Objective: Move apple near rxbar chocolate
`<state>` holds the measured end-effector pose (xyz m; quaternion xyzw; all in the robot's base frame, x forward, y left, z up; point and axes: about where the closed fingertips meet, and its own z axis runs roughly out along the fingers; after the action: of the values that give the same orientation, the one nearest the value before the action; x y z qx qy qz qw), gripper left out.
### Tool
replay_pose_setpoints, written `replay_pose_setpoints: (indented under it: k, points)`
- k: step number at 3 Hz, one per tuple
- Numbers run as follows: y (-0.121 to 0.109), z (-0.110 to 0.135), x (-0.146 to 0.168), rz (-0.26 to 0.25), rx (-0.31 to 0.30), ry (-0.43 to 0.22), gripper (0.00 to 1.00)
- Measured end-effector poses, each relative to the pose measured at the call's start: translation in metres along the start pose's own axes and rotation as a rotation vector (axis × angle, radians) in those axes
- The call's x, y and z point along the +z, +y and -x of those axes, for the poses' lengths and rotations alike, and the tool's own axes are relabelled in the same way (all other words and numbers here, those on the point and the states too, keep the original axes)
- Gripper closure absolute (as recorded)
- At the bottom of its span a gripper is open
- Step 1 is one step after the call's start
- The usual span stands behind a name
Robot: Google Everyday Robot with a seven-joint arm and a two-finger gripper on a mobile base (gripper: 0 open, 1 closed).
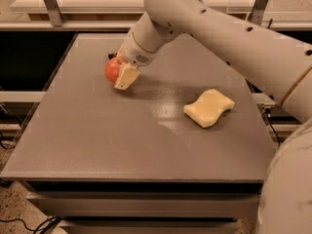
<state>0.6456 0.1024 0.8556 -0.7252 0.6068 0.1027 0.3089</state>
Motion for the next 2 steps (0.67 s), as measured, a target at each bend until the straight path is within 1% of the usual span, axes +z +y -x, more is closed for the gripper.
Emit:
replay_pose_setpoints:
  k: [2]
  points:
    - [-0.025, -0.024, -0.001, -0.033, 0.055, 0.003, 1.0]
